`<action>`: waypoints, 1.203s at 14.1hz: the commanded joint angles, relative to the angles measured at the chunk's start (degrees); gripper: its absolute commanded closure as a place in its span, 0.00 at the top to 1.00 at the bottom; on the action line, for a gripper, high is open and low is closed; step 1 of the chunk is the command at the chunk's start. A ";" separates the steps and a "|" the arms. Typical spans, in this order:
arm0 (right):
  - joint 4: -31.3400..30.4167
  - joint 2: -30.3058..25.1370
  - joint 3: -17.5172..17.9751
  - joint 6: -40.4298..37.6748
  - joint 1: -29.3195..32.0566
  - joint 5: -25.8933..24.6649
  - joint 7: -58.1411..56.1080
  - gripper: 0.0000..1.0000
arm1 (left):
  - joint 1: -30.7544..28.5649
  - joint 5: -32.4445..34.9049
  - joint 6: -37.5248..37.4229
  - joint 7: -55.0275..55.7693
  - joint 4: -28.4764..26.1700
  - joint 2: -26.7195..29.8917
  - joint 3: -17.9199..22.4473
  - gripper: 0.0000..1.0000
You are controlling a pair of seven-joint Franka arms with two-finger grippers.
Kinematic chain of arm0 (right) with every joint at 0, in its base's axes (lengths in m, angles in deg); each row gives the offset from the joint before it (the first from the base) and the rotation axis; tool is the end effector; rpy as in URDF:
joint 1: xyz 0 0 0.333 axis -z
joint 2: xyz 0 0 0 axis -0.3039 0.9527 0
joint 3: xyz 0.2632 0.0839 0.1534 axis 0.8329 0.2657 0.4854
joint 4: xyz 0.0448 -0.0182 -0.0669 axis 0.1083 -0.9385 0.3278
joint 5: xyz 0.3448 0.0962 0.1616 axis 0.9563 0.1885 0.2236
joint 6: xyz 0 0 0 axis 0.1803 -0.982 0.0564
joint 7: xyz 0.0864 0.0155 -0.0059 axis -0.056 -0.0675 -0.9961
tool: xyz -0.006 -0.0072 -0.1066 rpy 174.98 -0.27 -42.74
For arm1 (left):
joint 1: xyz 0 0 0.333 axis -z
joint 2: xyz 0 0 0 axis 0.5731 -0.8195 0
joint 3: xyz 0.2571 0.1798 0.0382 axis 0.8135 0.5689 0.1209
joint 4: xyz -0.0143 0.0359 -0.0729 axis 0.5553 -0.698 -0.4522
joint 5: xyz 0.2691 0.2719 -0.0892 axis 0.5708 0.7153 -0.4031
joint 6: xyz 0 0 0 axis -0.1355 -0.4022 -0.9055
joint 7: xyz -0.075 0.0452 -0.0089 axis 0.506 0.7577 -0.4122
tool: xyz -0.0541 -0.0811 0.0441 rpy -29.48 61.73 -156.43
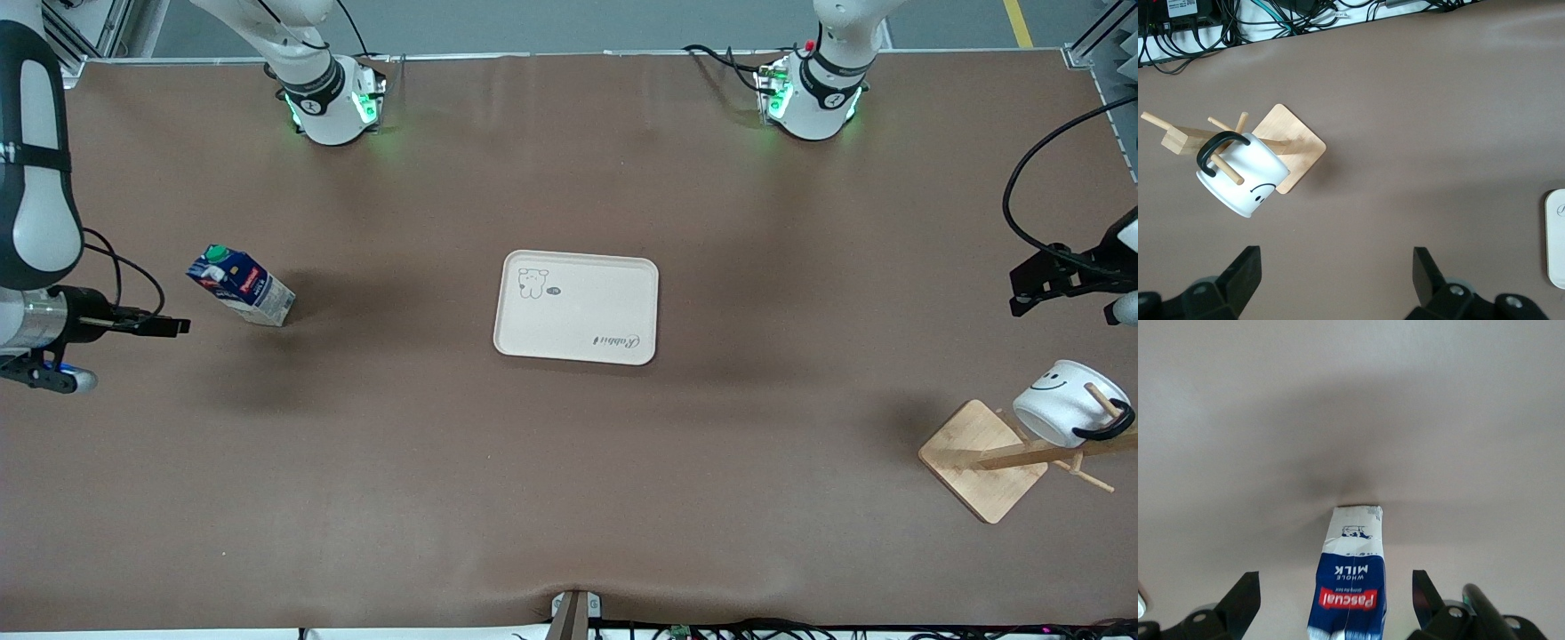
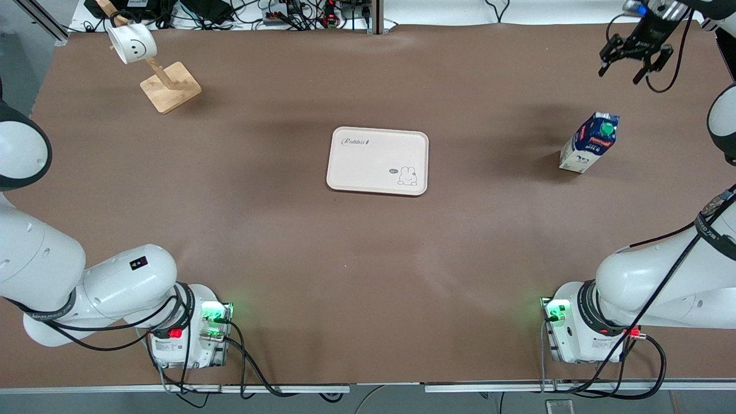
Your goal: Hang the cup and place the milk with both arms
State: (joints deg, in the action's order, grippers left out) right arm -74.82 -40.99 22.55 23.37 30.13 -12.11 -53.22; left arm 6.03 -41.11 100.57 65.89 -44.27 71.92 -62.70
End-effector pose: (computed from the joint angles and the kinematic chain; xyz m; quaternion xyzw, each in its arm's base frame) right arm 0.6166 -0.1235 0.4080 -0.9841 0.1104 0.1296 0.0513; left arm 0.6166 -0.0138 0.6318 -0.9937 0.0784 -0.0712 0.0372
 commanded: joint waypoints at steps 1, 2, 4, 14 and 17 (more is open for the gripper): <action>4.22 0.07 0.35 -1.38 -0.66 -0.88 -1.58 1.00 | 5.08 0.57 -2.40 0.30 -0.86 3.12 4.98 1.00; 5.02 0.16 0.35 -1.38 -0.83 -0.88 -2.28 1.00 | 10.16 0.39 -2.93 0.30 -1.04 3.48 9.72 1.00; 6.52 0.25 0.44 -1.04 -1.27 -0.71 -3.95 1.00 | 16.77 -5.20 -6.26 0.74 -1.13 4.53 17.81 1.00; 10.74 -8.70 0.00 -7.00 -1.37 -1.32 -11.69 1.00 | 28.14 -11.47 -6.54 7.42 -14.75 16.93 28.48 1.00; 10.83 -10.29 0.17 -6.31 -1.63 -2.28 -11.52 1.00 | 27.70 -11.47 -6.80 8.12 -14.40 16.41 28.40 1.00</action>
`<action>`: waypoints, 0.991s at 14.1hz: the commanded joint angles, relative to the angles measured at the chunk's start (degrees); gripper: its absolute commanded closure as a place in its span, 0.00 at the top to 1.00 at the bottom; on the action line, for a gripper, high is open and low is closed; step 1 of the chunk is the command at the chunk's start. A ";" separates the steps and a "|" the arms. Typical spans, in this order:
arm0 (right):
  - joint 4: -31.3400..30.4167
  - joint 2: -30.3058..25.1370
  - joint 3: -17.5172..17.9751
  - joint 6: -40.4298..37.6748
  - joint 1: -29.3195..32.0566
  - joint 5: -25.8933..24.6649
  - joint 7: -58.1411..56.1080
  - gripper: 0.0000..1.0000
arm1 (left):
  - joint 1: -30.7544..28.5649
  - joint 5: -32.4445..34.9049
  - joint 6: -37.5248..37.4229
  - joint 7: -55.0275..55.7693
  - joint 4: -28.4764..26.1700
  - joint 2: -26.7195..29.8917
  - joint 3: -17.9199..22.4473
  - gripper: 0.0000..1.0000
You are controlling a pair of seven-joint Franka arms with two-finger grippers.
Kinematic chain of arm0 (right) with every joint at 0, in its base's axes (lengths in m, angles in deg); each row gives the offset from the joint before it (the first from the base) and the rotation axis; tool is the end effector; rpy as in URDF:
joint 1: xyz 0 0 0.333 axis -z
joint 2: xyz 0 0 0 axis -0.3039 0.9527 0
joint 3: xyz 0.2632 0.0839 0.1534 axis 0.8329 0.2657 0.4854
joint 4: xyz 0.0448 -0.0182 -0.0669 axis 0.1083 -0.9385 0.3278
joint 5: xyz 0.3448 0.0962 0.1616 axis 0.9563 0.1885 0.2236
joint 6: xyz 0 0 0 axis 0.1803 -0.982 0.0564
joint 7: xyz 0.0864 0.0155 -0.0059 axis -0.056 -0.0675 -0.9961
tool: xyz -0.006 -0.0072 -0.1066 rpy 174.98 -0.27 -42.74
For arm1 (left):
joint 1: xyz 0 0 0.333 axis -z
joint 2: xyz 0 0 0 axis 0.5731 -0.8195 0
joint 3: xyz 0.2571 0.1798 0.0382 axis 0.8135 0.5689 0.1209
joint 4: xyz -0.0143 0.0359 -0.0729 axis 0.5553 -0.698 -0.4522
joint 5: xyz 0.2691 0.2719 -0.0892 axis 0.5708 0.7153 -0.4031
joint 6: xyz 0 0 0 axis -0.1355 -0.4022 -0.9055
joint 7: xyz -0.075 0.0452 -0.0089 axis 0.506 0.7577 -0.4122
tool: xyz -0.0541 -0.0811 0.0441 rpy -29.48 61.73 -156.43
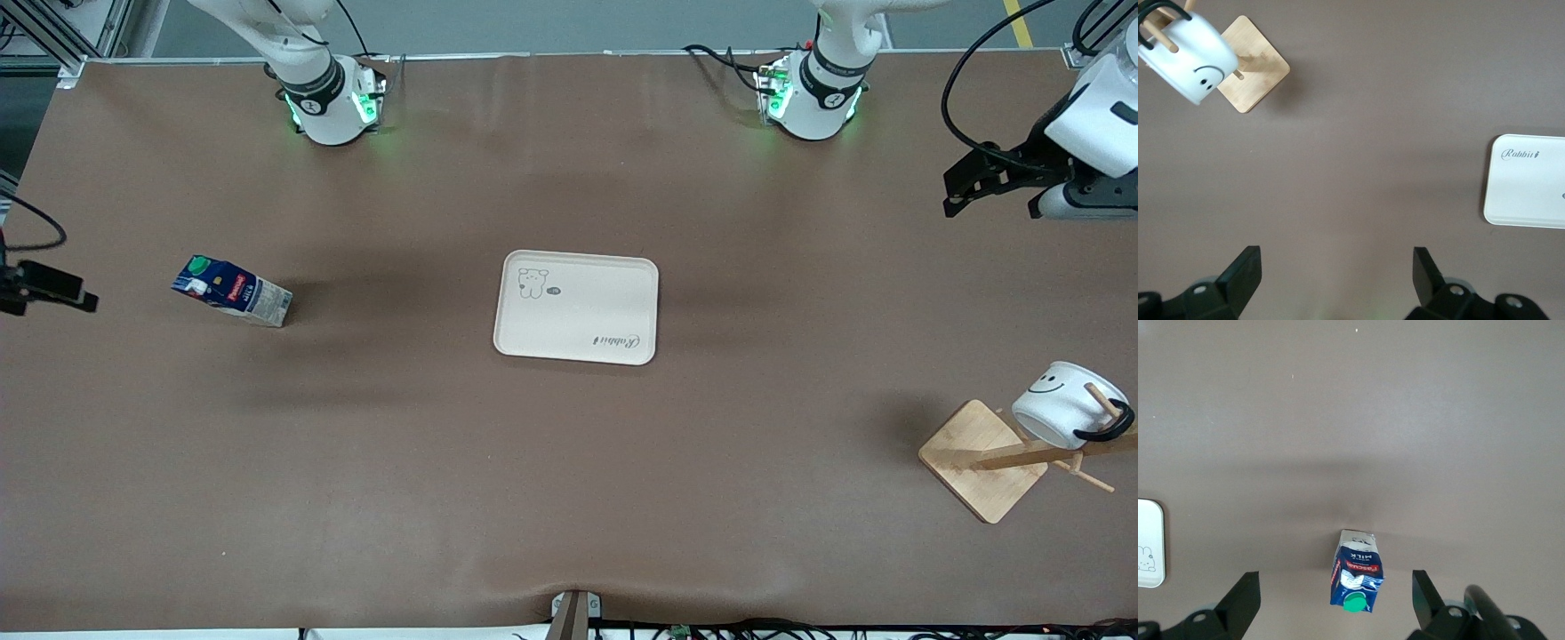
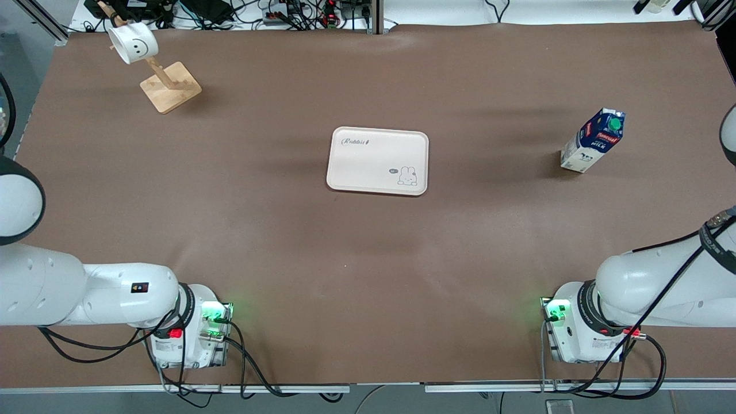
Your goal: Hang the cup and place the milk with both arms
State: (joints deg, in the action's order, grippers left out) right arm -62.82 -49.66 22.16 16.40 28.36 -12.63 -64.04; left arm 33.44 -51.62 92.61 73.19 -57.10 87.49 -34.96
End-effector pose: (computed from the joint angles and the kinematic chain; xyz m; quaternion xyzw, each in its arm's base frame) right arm 0.6042 -0.1055 0.5907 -0.9993 -0.0037 0.0089 0.0349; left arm 0.5239 -0.0605 0.6486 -0.9998 0.0168 -0.0075 0.0084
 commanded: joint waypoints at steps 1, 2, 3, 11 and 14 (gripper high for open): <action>-1.34 -3.28 0.91 1.62 -0.99 -4.03 -0.17 1.00 | 0.29 -0.95 1.41 0.82 -1.32 0.57 0.57 1.00; -1.86 -4.43 0.83 1.45 -4.13 -7.19 3.32 1.00 | 0.55 -0.95 1.59 0.82 -1.05 0.22 0.57 1.00; -4.65 -6.09 0.83 1.89 -5.55 -8.18 9.10 1.00 | 0.64 -0.95 1.59 0.82 -1.05 0.04 0.39 1.00; -7.40 -8.56 0.39 -0.22 -2.34 0.92 15.94 1.00 | 0.20 -1.31 3.26 -0.68 1.41 -2.07 0.83 1.00; -13.45 -14.18 1.00 1.79 -3.19 1.13 14.60 1.00 | 0.12 -1.31 3.26 -0.68 1.50 -2.24 0.83 1.00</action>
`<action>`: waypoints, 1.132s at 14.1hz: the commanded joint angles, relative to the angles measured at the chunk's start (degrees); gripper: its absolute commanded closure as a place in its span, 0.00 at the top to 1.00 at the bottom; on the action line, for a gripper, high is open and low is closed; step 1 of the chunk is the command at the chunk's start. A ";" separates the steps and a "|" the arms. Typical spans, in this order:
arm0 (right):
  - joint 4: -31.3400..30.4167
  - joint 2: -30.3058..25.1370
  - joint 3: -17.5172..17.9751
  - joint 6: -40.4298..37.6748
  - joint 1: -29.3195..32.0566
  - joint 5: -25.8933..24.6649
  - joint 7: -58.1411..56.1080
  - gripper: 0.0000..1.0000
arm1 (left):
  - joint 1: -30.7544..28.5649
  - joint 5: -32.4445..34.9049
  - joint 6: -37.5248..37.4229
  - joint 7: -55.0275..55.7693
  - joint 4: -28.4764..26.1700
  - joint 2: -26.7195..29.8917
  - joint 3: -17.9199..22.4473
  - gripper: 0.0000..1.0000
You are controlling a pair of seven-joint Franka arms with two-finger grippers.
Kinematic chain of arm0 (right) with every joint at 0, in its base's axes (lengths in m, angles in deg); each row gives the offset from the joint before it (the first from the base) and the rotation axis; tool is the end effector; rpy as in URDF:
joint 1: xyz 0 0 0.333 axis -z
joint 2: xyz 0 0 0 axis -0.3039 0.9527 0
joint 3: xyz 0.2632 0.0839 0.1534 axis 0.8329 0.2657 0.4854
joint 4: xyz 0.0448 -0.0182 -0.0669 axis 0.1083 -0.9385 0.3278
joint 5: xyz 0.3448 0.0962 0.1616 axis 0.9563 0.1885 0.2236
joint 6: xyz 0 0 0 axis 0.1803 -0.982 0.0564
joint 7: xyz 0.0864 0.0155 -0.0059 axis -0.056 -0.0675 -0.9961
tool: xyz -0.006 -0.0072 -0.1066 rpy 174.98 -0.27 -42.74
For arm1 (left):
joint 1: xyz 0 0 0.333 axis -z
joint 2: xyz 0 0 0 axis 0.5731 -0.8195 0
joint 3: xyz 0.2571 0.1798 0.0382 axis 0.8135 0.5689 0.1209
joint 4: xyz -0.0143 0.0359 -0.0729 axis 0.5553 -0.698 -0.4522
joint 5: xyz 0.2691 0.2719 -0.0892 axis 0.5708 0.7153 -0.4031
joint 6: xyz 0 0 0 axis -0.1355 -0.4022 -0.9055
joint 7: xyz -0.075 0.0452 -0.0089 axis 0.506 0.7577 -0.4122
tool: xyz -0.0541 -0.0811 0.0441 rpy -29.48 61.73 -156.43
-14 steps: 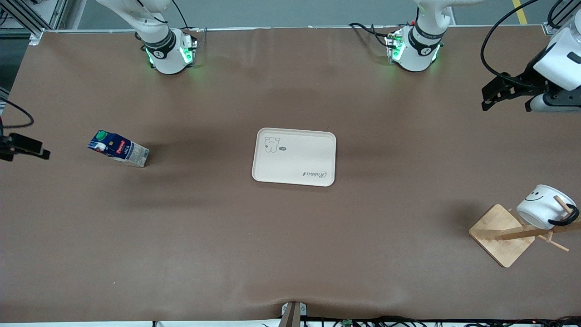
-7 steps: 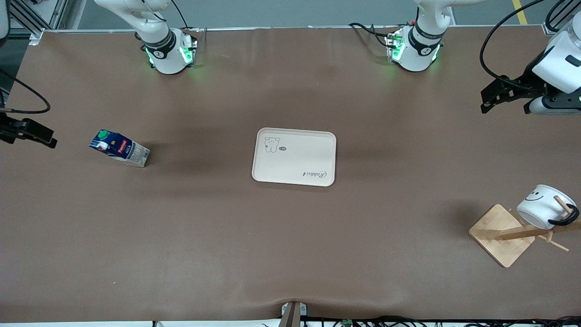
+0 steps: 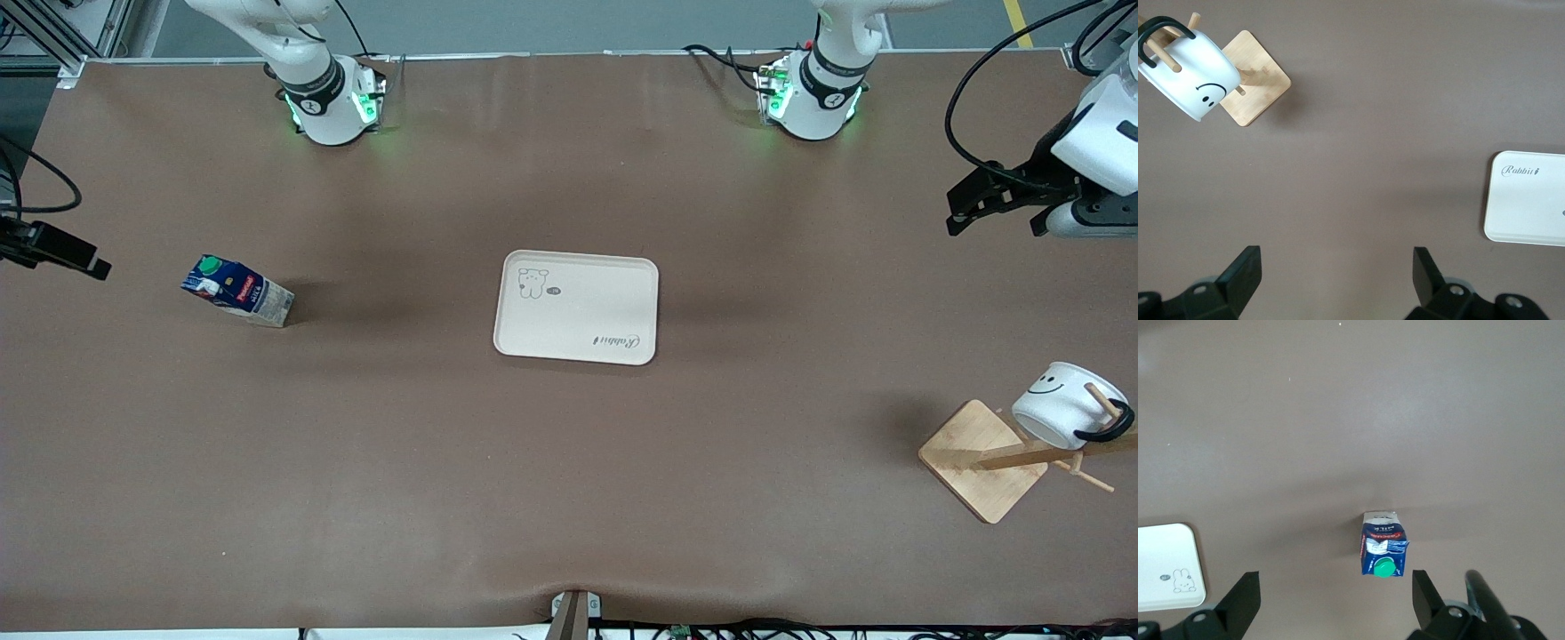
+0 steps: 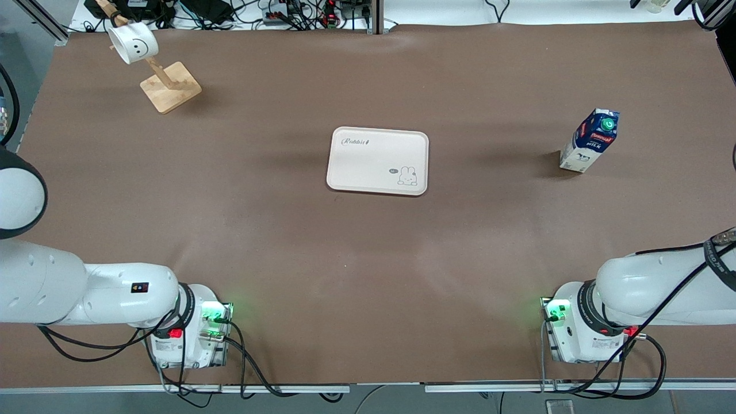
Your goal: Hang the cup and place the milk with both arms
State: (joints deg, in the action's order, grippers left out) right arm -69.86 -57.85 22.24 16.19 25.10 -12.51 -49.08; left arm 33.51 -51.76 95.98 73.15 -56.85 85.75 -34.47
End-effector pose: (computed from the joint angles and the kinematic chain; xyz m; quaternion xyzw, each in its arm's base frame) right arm 0.5667 -0.0644 0.6172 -0.9947 0.0970 0.0061 0.0337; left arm 0.5399 -0.0572 0.6400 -0.9996 0.0139 -0.0237 0.0035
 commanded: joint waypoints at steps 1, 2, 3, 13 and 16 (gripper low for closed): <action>-6.78 -5.92 0.84 1.50 0.23 1.01 -0.36 1.00 | 0.05 -1.17 -0.10 -0.72 1.25 -0.50 0.34 1.00; -6.87 -5.75 0.66 1.23 0.49 1.01 -0.36 1.00 | 0.05 -1.17 -0.10 -0.72 1.34 -0.50 0.43 1.00; -6.52 -5.57 0.57 1.58 0.50 0.66 -0.71 1.00 | 0.05 -1.17 -0.10 -0.81 1.25 -0.41 0.43 1.00; 0.25 -4.43 0.40 -0.26 0.67 -1.19 -0.54 1.00 | 0.49 -0.73 -3.53 -0.55 1.52 -0.23 -0.10 1.00; 0.25 -4.43 0.40 -0.26 0.85 -1.19 -0.54 1.00 | 0.41 -0.82 -3.71 -0.55 1.43 -0.15 -0.54 1.00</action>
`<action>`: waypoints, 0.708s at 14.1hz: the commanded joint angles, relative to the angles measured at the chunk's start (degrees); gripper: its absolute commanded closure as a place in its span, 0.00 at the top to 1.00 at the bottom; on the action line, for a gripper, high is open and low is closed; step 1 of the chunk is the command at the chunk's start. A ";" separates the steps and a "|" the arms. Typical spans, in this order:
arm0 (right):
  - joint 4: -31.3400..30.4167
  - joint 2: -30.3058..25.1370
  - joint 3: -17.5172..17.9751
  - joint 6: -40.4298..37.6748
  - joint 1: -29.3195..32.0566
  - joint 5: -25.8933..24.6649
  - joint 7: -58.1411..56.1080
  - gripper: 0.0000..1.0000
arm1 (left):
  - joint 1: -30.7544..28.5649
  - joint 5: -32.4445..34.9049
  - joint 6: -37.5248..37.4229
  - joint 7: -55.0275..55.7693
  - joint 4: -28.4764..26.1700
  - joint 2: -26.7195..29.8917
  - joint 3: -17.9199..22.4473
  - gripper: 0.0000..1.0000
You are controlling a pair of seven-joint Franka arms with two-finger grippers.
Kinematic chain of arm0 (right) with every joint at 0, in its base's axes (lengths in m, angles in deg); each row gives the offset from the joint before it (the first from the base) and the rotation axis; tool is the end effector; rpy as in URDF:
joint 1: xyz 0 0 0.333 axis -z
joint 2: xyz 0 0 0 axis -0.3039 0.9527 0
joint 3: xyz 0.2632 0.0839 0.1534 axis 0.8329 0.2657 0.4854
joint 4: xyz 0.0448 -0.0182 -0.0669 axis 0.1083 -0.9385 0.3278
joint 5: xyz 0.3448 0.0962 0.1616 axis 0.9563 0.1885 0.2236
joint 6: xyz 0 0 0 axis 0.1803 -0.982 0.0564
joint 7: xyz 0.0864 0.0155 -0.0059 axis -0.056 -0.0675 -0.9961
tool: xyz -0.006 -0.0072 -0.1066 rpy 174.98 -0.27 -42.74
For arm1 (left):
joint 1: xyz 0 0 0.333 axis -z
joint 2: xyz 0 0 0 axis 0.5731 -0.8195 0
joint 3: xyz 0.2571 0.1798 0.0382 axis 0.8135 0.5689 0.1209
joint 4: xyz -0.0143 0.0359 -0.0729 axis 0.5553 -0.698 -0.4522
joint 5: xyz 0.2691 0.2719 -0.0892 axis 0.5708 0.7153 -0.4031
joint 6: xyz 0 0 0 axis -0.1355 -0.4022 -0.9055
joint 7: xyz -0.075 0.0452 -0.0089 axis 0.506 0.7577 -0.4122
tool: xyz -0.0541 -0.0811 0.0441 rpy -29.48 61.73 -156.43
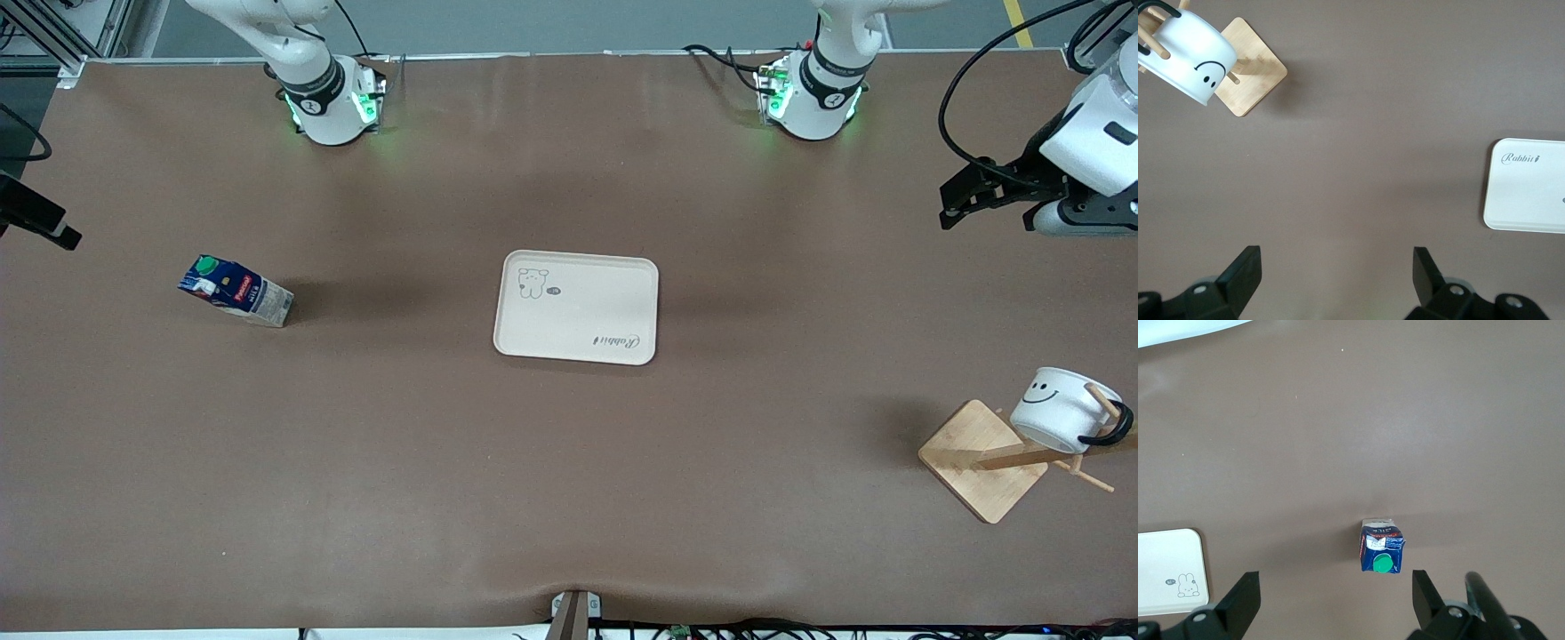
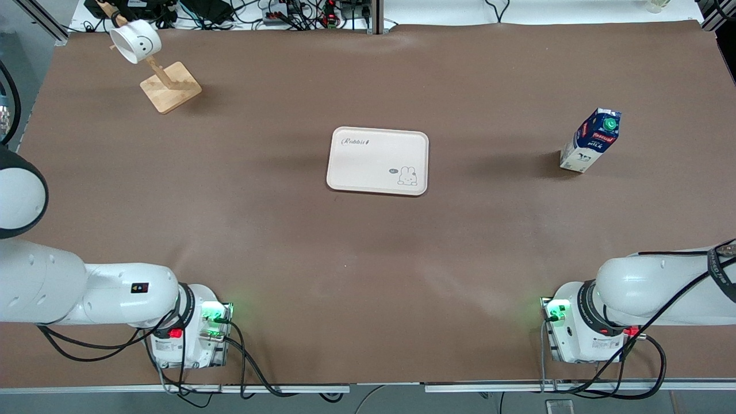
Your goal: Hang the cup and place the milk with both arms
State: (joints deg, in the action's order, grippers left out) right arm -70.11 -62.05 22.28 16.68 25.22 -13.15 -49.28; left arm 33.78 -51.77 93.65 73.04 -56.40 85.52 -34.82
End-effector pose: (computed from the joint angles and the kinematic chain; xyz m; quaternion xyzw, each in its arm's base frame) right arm 0.5452 -0.0636 0.6569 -0.9946 0.0952 -0.0325 0.0268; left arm 0.5364 -0.0626 0.6378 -0.9998 0.0201 -0.0053 0.0049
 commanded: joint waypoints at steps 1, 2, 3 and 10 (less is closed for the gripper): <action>0.50 -0.22 0.35 -0.76 0.82 -0.54 -0.42 1.00 | 0.22 -0.81 -1.38 -0.35 1.06 -0.01 -0.19 1.00; 0.50 -0.14 0.35 -0.76 0.82 -0.54 -0.42 1.00 | 0.22 -0.72 -1.38 -0.17 0.98 -0.01 -0.19 1.00; 0.59 -0.22 0.35 -0.67 0.82 -0.54 -0.42 1.00 | 0.22 -0.72 -1.47 -0.17 0.80 0.08 -0.19 1.00; 1.20 -0.22 0.35 -0.50 0.56 -0.19 -0.16 1.00 | 0.05 -0.55 -1.82 -0.35 1.59 0.52 -0.19 1.00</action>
State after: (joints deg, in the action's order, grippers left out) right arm -69.76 -62.05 22.25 16.69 25.38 -13.17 -49.28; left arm 33.87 -51.77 93.08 73.04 -55.99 85.60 -35.04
